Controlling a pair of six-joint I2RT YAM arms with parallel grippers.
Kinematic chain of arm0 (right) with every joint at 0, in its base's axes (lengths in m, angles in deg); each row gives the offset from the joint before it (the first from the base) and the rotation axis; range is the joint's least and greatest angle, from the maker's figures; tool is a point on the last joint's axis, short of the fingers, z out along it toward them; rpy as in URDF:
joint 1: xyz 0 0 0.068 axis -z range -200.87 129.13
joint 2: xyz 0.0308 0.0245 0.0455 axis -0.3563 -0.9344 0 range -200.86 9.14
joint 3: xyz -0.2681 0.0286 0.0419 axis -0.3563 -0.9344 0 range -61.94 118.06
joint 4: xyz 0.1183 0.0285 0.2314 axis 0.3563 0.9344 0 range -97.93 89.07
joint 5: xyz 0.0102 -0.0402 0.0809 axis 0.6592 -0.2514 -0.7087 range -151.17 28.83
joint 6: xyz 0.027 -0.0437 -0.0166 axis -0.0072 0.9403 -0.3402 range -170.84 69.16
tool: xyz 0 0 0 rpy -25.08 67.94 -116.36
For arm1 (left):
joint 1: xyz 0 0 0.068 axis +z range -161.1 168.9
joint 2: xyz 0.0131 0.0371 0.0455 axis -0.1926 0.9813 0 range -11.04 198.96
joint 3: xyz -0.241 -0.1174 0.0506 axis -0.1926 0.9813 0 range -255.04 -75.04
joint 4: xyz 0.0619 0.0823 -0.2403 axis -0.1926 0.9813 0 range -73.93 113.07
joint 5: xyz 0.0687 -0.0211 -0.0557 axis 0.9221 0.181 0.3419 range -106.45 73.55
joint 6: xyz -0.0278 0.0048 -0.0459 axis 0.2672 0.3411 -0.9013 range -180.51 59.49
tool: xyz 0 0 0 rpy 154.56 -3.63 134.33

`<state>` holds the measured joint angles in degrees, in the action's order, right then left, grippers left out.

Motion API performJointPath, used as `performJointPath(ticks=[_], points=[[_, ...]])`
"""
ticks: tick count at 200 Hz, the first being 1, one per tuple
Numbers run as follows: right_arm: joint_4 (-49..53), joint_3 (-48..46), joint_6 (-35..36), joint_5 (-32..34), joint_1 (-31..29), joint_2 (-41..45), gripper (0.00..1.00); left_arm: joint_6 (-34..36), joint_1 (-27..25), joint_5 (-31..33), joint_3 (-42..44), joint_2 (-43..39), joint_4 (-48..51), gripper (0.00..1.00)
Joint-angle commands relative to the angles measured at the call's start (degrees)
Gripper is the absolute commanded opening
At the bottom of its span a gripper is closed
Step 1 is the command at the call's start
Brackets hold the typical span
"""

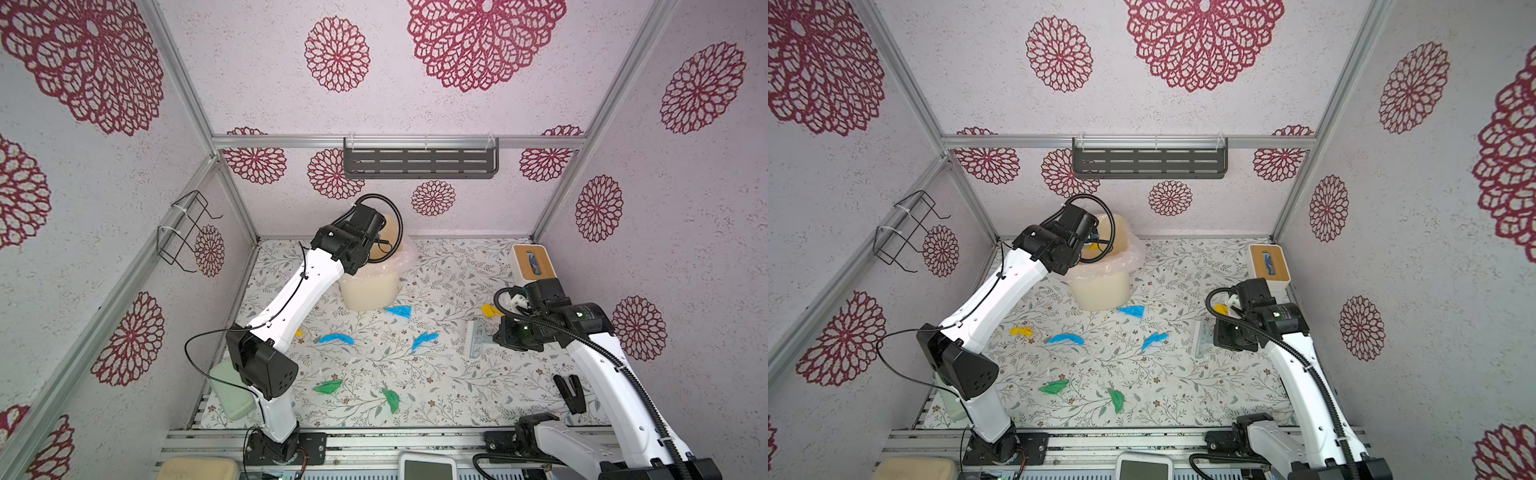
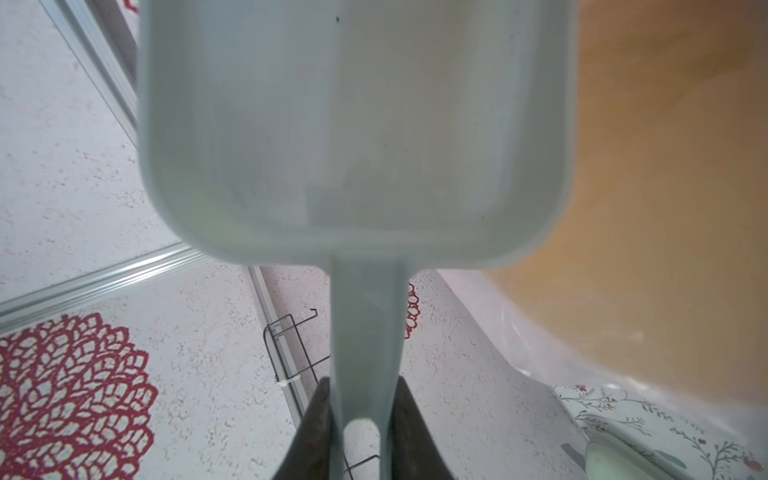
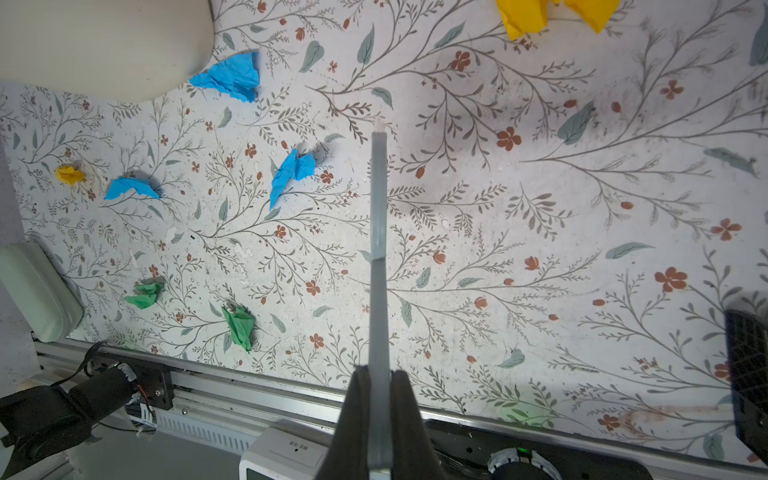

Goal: Sweep away the paper scraps from the table
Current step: 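Tip the dustpan over the bin with the left gripper, then lower the empty dustpan toward the next yellow scrap while the right brings the brush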

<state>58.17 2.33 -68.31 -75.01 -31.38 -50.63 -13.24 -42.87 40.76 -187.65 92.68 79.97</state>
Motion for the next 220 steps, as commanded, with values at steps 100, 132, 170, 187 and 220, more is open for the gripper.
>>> performJointPath(ticks=[100, 132, 170, 187, 220], points=[[1.53, 0.60, 2.47, 0.32, 0.47, 1.43, 0.00, 0.00, -2.70, 1.14, -0.72, -4.29, -5.17, 0.00], [3.19, 4.36, 4.69, 5.06, 0.40, -0.14, 0.00, -10.57, -6.02, -5.40, -9.18, -2.71, 2.70, 0.00], [3.39, 9.19, 6.90, 13.84, 0.40, -2.53, 0.00, -21.09, -10.40, -10.93, -11.65, -2.46, 6.92, 0.00], [1.32, 9.46, 7.86, 17.66, 0.40, -2.54, 0.00, -25.14, -12.09, -14.51, -10.99, -3.27, 7.16, 0.00], [-2.19, 9.95, 10.31, 25.06, 0.39, -3.37, 0.00, -33.20, -14.66, -23.23, -6.47, -6.16, 6.17, 0.00]])
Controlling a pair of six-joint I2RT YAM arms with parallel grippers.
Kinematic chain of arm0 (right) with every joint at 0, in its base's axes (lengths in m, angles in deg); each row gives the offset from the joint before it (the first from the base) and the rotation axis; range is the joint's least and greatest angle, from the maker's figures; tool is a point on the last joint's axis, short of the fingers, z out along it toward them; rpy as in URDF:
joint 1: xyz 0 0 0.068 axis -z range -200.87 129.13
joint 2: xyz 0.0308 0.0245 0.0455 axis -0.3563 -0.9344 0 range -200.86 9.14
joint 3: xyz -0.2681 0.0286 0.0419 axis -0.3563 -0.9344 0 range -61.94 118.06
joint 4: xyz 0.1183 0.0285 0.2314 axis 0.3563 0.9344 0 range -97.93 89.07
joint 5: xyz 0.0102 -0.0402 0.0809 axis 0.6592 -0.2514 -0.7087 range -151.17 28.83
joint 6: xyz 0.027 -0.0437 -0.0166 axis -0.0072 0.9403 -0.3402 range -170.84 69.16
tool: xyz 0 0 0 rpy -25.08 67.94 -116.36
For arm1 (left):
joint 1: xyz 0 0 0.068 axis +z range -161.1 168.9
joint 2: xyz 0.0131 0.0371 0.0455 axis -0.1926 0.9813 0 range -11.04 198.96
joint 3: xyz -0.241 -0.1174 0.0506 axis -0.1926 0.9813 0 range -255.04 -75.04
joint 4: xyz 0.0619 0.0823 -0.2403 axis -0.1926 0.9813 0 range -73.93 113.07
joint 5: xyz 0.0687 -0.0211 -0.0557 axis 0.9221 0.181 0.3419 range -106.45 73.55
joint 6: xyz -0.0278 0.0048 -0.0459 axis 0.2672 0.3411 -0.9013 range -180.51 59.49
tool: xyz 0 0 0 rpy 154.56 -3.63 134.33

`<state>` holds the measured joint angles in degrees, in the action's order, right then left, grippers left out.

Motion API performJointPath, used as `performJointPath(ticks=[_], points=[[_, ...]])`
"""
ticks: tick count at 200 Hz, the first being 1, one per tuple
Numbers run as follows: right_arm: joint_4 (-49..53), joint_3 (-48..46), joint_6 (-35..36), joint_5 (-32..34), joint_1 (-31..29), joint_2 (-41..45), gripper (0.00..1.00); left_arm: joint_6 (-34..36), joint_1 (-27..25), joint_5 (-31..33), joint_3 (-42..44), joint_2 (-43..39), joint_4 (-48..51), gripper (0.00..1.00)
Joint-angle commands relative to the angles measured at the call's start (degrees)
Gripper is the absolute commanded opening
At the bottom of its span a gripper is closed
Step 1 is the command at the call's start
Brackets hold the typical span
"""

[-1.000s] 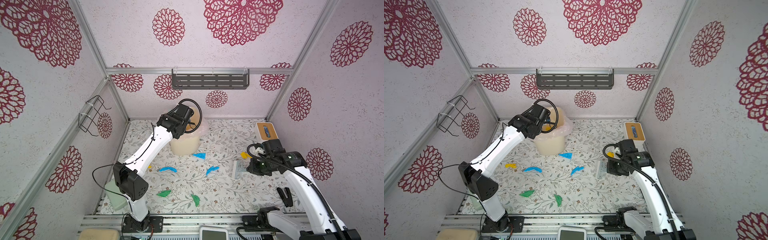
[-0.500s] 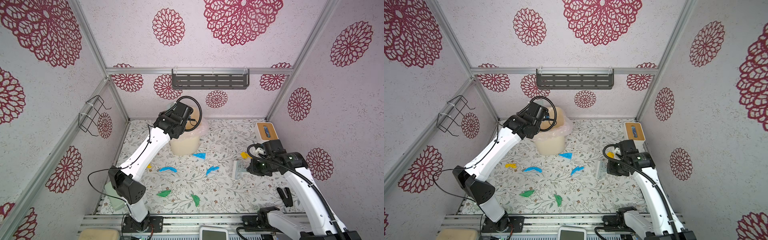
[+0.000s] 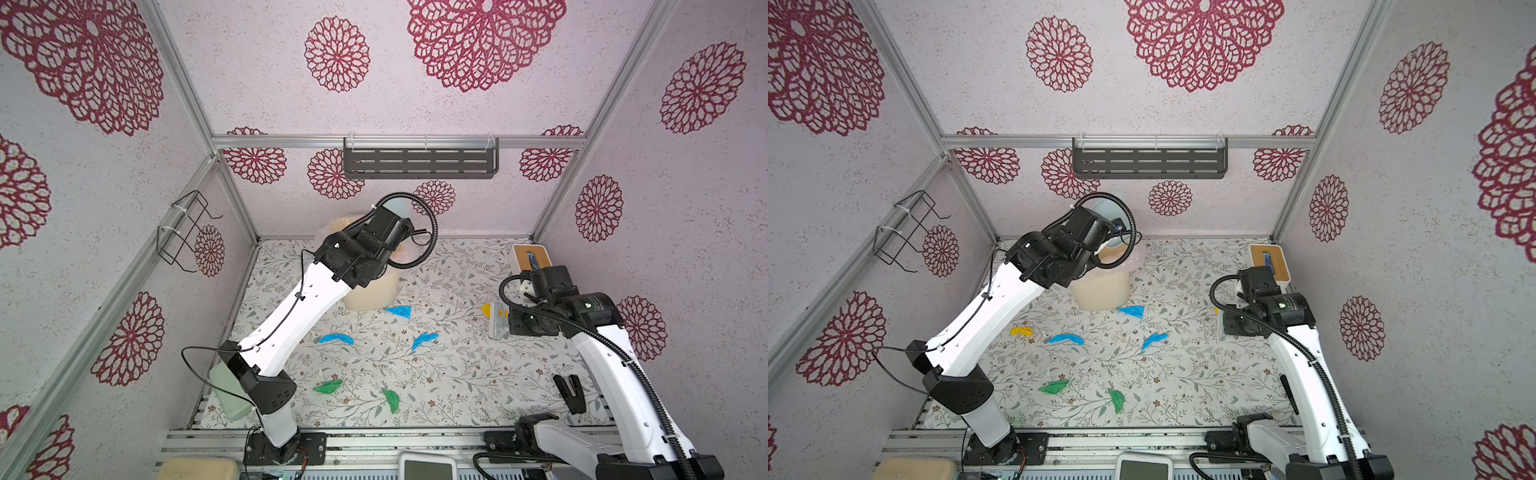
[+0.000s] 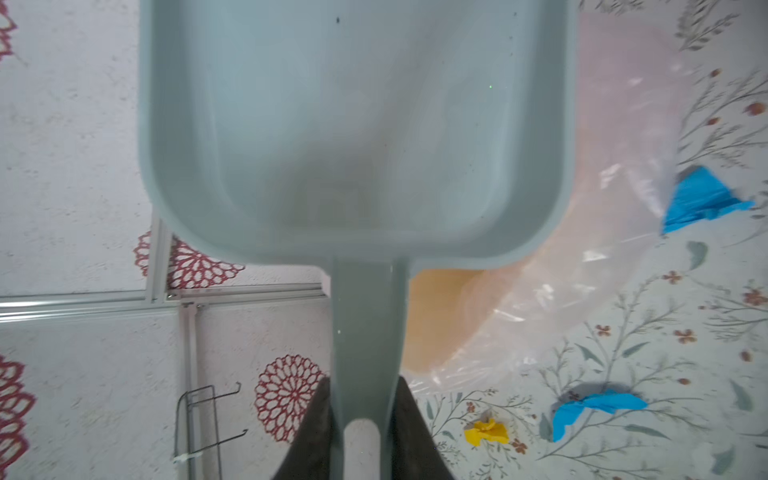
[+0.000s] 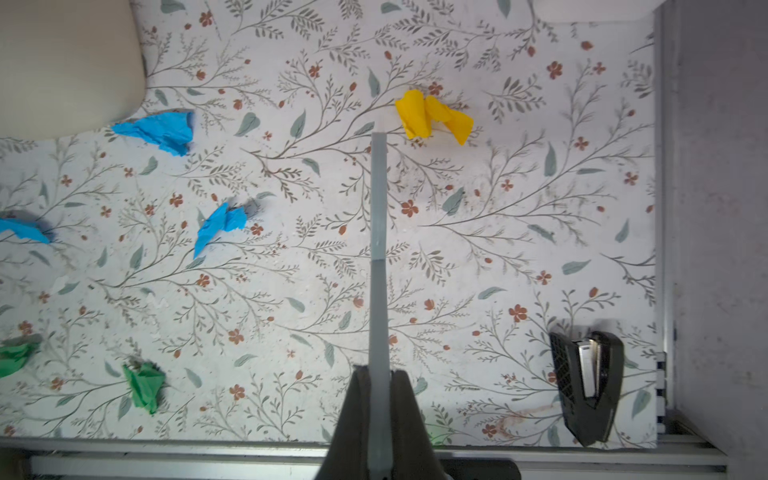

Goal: Sweep away the paper scraps from the table
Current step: 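Lower the empty dustpan toward the next yellow scrap while the right brings the brush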

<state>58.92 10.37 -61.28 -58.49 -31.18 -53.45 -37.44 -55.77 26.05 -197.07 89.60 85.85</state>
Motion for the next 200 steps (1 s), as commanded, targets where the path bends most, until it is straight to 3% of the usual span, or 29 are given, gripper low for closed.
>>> performJointPath(ticks=[1, 53, 103, 163, 200], points=[[-3.03, 1.93, 3.38, 8.78, 0.20, -0.58, 0.00, -9.18, -1.88, -8.72, 3.17, -3.17, 0.15, 0.00], [-10.46, 0.32, 12.01, 20.20, 0.28, -3.94, 0.00, -16.85, -5.43, -18.67, 15.92, -7.33, -6.61, 0.00], [-18.38, -2.26, 22.29, 21.83, 0.38, -9.24, 0.00, -22.90, -7.18, -30.15, 27.35, -9.22, -12.91, 0.00], [-23.86, -4.25, 36.73, 21.20, 0.48, -16.38, 0.00, -27.56, -8.68, -33.47, 39.78, -12.65, -14.61, 0.00], [-24.49, -3.50, 41.22, 24.57, 0.38, -21.93, 0.00, -29.17, -8.77, -33.48, 44.35, -15.61, -15.50, 0.00]])
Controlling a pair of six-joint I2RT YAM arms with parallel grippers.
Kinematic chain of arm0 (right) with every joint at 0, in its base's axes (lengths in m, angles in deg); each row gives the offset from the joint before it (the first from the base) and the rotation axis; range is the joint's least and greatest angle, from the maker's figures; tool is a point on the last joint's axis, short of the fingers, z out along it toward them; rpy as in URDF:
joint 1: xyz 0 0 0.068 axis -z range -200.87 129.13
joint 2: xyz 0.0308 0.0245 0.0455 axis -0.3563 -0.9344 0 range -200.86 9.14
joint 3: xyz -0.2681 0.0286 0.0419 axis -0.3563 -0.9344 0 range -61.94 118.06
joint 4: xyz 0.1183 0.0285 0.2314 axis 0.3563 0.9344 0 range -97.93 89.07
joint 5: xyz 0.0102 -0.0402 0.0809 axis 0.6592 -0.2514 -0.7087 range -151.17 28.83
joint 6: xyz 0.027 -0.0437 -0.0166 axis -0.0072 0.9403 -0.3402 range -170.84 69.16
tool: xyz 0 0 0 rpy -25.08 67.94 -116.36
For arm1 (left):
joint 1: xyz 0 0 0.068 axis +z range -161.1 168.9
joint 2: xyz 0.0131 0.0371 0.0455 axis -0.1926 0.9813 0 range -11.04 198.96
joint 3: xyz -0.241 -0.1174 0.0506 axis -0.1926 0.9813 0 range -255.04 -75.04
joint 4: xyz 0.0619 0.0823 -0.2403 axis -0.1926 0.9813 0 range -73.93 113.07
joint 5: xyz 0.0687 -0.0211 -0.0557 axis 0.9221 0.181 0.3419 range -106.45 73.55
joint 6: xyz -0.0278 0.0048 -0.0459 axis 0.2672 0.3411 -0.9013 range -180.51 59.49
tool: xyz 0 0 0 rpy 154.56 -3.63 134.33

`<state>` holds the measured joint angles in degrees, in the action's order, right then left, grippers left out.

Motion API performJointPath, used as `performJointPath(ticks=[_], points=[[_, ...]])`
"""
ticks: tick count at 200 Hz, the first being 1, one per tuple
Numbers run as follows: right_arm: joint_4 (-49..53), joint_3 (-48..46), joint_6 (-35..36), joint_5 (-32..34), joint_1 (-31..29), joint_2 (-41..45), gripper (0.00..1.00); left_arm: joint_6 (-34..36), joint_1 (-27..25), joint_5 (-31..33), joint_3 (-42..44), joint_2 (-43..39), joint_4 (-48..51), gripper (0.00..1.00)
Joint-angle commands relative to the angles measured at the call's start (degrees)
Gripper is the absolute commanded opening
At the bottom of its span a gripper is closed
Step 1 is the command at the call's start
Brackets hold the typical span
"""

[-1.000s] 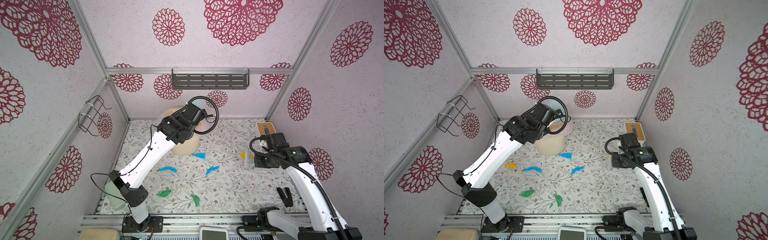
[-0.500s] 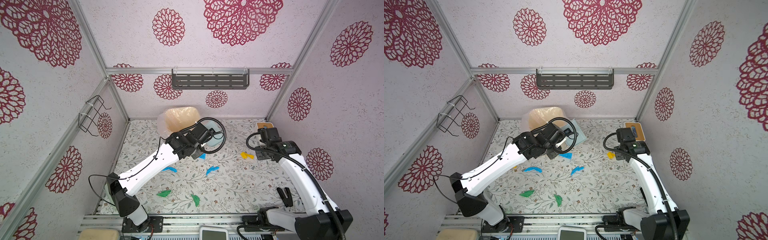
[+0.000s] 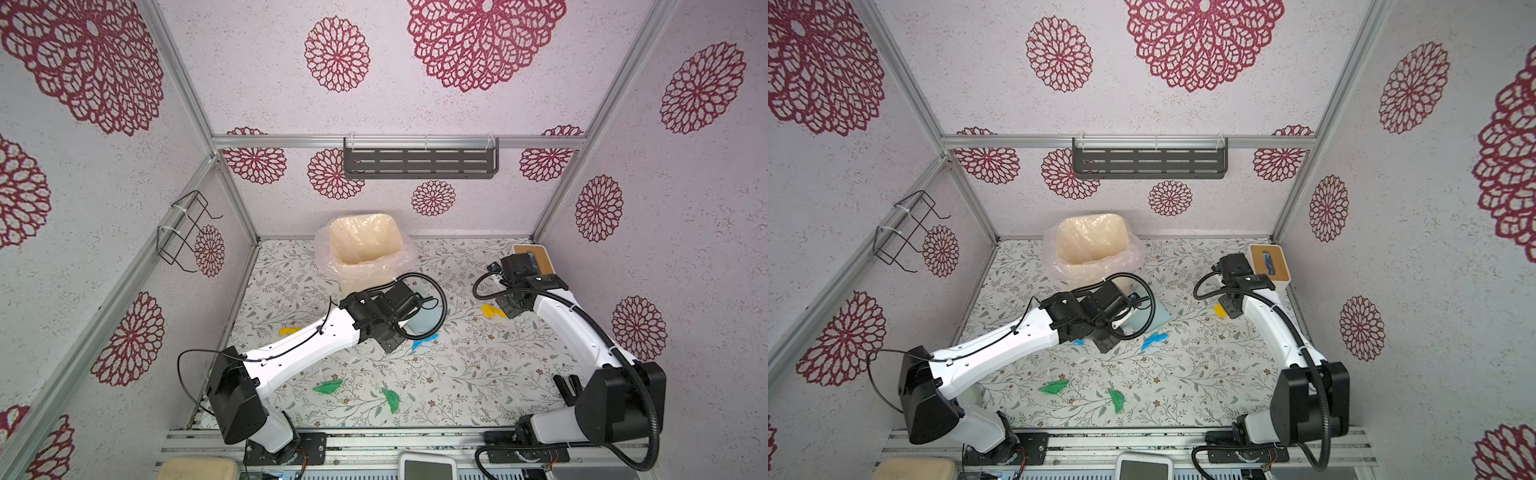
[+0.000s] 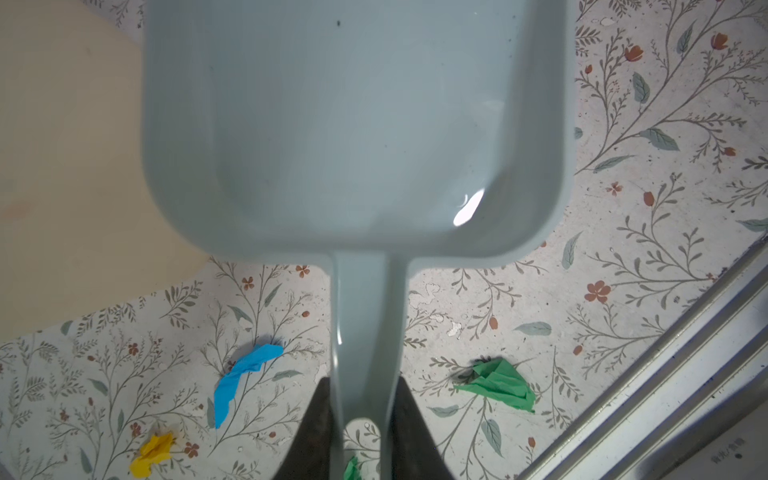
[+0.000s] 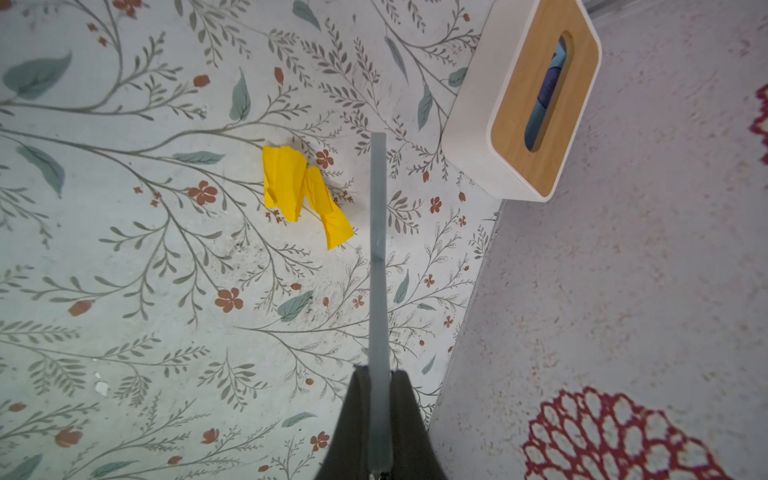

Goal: Sweep away the paper scraps from the table
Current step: 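Lower the empty dustpan toward the next yellow scrap while the right brings the brush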

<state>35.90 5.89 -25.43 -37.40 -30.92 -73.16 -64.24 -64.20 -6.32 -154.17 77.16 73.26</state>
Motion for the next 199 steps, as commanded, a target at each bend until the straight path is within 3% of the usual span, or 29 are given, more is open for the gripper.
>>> performJointPath(ticks=[1, 70, 123, 199], points=[[-1.43, 1.03, 5.41, 3.61, 0.11, -2.37, 0.00, -2.40, -0.33, -1.14, 1.53, -3.28, -2.89, 0.00], [-4.96, 2.00, 10.48, 4.79, -0.94, -6.97, 0.00, -2.78, -0.25, -0.85, 5.32, -6.12, -2.26, 0.00], [-6.23, -0.45, 13.50, 2.63, -5.57, -6.48, 0.00, -2.27, -0.25, -1.08, 5.30, -5.17, -1.83, 0.00], [9.94, -2.40, 10.19, -1.01, -14.77, -1.43, 0.00, -3.48, -0.25, -1.10, 7.31, -6.45, -1.19, 0.00]])
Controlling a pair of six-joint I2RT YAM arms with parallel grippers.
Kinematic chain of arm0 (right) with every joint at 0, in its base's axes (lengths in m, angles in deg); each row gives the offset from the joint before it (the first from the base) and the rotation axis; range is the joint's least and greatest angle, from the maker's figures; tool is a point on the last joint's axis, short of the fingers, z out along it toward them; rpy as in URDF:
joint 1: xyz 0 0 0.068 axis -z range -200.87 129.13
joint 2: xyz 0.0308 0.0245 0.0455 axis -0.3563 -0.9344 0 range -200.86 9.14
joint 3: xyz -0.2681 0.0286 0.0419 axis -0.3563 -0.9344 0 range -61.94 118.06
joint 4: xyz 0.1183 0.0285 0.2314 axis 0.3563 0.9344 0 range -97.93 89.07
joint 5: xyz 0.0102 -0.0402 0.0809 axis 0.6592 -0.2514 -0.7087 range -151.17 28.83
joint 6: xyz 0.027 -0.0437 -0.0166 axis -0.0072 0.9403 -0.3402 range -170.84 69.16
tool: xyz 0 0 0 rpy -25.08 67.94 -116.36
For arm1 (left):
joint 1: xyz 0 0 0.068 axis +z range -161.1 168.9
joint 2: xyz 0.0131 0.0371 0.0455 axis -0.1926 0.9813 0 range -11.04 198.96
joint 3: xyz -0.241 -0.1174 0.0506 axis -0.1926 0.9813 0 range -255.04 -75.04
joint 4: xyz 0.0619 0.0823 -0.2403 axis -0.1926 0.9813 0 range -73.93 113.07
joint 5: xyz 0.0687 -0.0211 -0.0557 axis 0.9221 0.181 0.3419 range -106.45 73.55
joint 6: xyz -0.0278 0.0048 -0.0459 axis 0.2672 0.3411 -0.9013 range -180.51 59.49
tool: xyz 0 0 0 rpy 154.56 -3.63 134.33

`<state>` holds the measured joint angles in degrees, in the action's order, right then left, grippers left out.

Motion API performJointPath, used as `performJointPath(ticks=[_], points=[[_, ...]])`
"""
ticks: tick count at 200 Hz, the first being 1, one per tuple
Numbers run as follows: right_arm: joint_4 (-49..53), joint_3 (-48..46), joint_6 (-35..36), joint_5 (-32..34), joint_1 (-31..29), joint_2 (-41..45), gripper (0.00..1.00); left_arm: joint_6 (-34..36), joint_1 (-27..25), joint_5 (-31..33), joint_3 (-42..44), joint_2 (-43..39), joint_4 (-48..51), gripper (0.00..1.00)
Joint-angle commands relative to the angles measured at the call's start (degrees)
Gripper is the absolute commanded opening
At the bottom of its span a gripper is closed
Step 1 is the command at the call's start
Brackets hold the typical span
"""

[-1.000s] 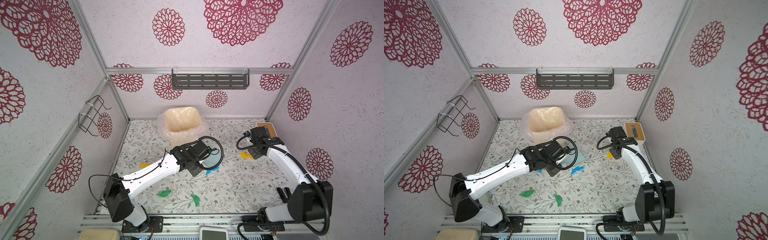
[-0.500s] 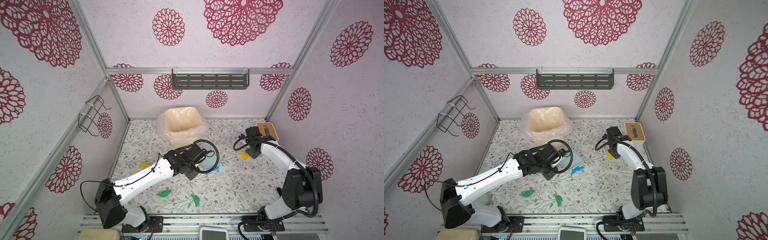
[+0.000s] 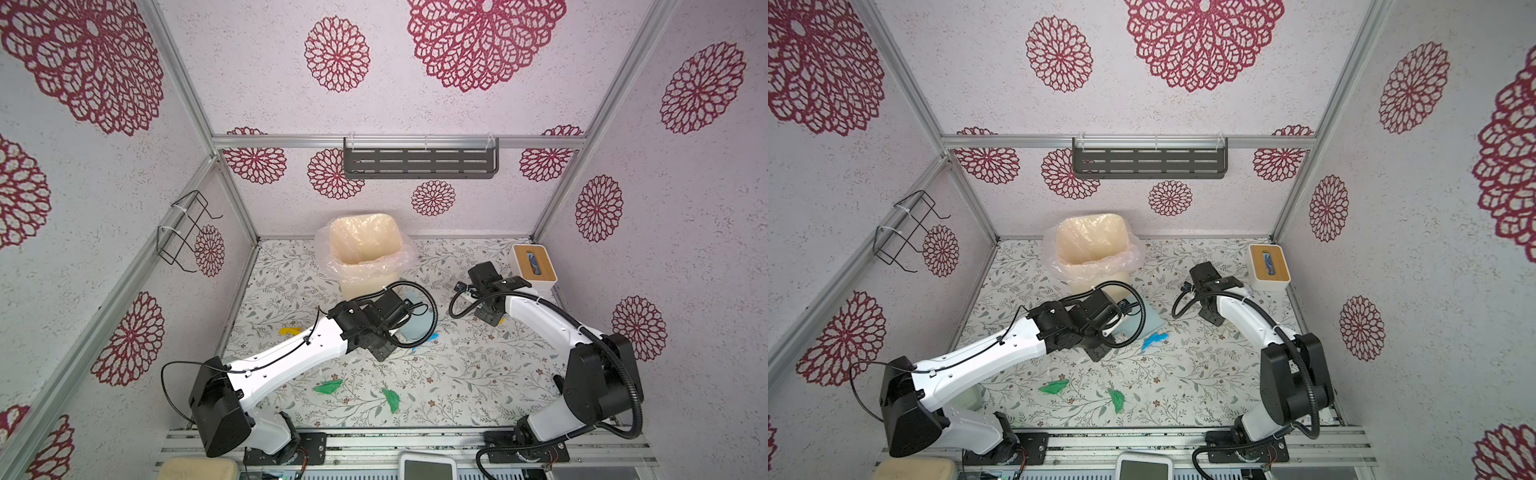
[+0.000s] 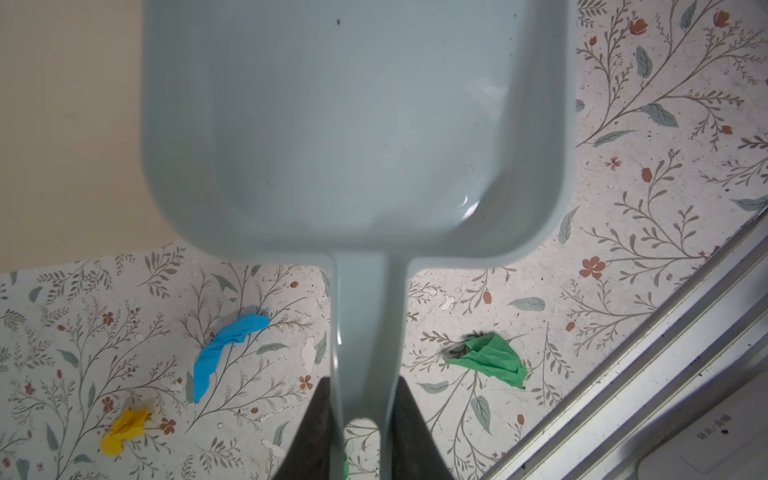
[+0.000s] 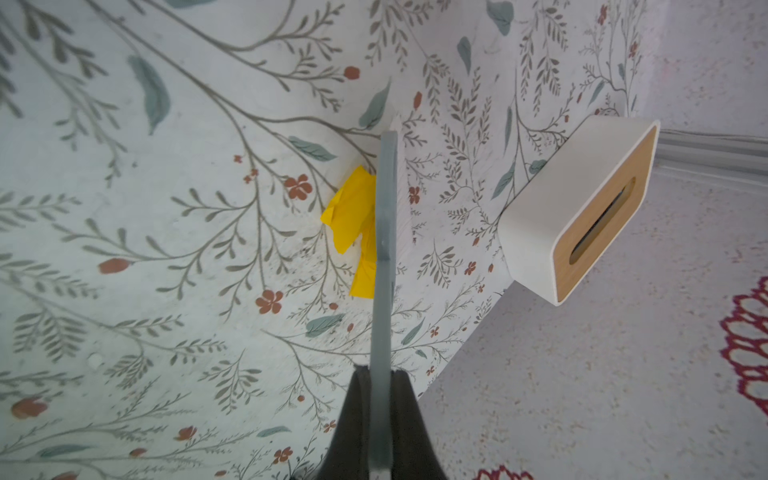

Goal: Sweep away the paper scraps from the table
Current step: 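Lower the empty dustpan toward the next yellow scrap while the right brings the brush, then set the dustpan beside the yellow scrap with the left while the right positions the brush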

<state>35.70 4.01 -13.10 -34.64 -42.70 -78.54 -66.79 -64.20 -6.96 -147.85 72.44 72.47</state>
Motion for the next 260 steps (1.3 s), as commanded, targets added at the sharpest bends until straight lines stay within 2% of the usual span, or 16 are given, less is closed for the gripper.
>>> performJointPath(ticks=[1, 55, 97, 127, 139, 171, 201, 218, 229, 260], points=[[10.41, -0.50, -2.27, -3.89, -3.15, 4.07, 0.00, -0.92, -0.25, -0.54, 1.05, -1.74, -0.37, 0.00], [24.85, 0.94, -9.53, -9.23, -11.41, 8.52, 0.00, -1.37, -0.25, -1.06, 2.74, -2.36, 0.48, 0.00], [31.73, 4.54, -14.46, -15.78, -16.80, 9.42, 0.00, -2.37, -0.24, -2.05, 3.73, -2.04, 0.40, 0.00], [32.98, 9.31, -20.25, -11.80, -17.11, 10.38, 0.00, -2.25, -0.41, -3.06, 3.59, -0.92, 0.55, 0.00], [34.10, 11.38, -23.40, -9.90, -16.20, 9.95, 0.00, -1.70, -0.63, -4.01, 3.41, -0.37, 0.52, 0.00], [36.51, 15.58, -29.61, -9.85, -12.70, 8.77, 0.00, 0.54, -2.75, -5.73, 3.22, 1.34, 0.38, 0.00], [36.26, 16.60, -32.60, -1.93, -11.97, 9.26, 0.00, 1.45, -4.24, -6.50, 2.82, 2.98, 0.81, 0.00], [35.62, 19.42, -33.76, 0.86, -9.27, 8.35, 0.00, 1.54, -4.38, -6.71, 2.35, 3.70, 0.95, 0.00], [34.97, 23.02, -35.22, 0.29, -6.54, 7.52, 0.00, 1.54, -4.55, -7.15, 2.11, 4.04, 0.86, 0.00], [37.15, 32.89, -41.13, -7.57, 0.78, 4.21, 0.00, 2.23, -4.82, -7.61, 1.04, 5.15, 1.51, 0.00]])
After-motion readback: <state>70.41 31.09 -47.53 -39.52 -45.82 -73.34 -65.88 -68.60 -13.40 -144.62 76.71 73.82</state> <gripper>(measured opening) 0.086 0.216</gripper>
